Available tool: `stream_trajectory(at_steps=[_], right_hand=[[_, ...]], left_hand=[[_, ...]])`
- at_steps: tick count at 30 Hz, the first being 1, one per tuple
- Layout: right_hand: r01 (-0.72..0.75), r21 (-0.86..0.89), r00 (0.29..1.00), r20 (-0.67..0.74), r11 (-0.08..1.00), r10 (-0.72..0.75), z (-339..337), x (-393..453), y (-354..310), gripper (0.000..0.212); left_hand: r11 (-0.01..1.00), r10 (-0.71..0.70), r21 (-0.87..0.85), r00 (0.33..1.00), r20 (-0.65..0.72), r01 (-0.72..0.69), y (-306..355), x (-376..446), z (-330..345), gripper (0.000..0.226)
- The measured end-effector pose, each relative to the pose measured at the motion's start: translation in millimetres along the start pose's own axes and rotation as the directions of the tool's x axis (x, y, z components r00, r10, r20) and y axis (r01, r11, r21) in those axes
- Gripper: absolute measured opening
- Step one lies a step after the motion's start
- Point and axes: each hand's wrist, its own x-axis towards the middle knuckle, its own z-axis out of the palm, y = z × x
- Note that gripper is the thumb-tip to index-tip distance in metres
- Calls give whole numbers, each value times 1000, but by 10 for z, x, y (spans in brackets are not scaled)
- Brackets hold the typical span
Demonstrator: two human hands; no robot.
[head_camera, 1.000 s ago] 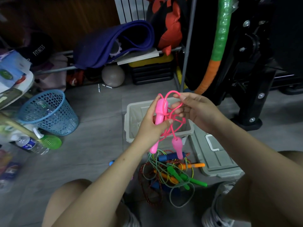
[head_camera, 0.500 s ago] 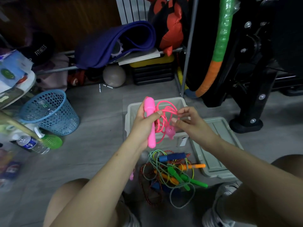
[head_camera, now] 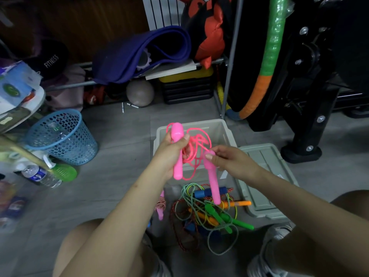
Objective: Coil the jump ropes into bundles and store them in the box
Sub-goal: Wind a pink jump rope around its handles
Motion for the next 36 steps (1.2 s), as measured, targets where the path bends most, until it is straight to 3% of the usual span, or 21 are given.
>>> stream_trajectory(at_steps=[4,7,13,21,27,36], right_hand=[[-103,22,991,-80,994,104,-118,-23,-69,29],[-161,118,985,-36,980,166,-135,-25,-56,34],[-257,357,966,76,898,247,-61,-27,-66,31],[-205,568,978,87,797,190,-91,17,-139,22],[-160,527,987,83,834,137,-85,3,-129,32],[-39,580,993,-68,814,97,6,6,-115,10]], left_hand=[[951,-135,285,990,34,120,-31,-7,-26,25],[902,-231,395,968,101,174,-57,-69,-2,20],[936,-332,224,892,305,272,-23,-192,58,36],[949,-260,274,886,385,159,-70,-247,133,46],[963,-192,259,874,447,79,-78,-325,195,50],[947,-75,314,911,406,-62,-145,-328,283,57]])
